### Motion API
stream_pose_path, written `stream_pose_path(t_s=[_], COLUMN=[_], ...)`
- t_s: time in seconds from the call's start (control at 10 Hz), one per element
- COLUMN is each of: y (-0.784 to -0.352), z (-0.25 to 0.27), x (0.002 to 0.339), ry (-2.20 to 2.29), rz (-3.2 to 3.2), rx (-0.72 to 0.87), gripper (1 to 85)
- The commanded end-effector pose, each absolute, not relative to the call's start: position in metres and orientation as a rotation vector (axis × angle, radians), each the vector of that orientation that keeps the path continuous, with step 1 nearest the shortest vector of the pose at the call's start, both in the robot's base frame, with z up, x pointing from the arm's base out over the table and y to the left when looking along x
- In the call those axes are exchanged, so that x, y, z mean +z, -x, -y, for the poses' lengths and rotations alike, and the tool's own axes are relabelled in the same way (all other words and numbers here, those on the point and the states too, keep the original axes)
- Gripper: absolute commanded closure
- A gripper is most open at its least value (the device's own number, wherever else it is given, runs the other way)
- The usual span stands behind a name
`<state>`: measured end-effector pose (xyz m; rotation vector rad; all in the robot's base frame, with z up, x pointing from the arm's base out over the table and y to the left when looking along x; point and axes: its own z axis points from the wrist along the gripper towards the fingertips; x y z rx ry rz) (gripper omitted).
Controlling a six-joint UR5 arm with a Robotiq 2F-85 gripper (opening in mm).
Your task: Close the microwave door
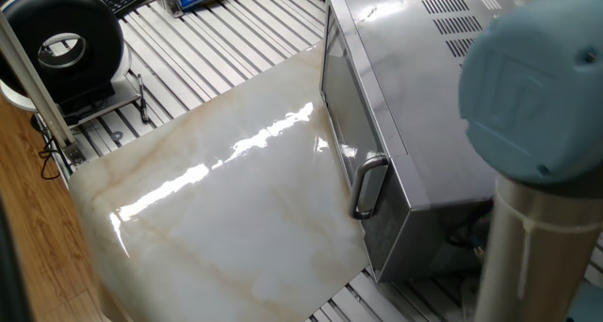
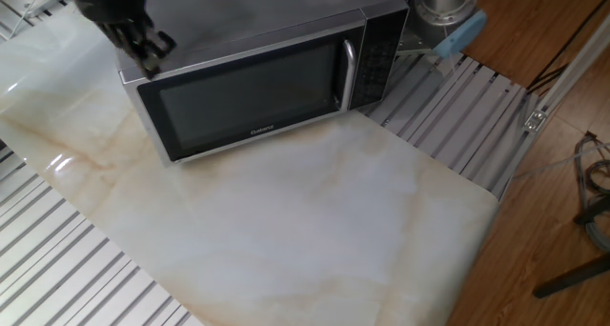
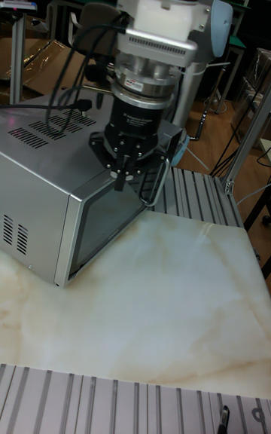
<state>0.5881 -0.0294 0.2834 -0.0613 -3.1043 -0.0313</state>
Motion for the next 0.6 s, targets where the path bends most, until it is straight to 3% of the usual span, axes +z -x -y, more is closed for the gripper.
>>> stream_pose_path(t_s=[0.0,0.5], y=[-0.584,-0.584], z=[-0.004,-0.020], x=[0.272,0.265], ry=[0.136,0.121], rz=[3.139,3.170], rx=[-0.055,-0.047], gripper=[84.7,84.7])
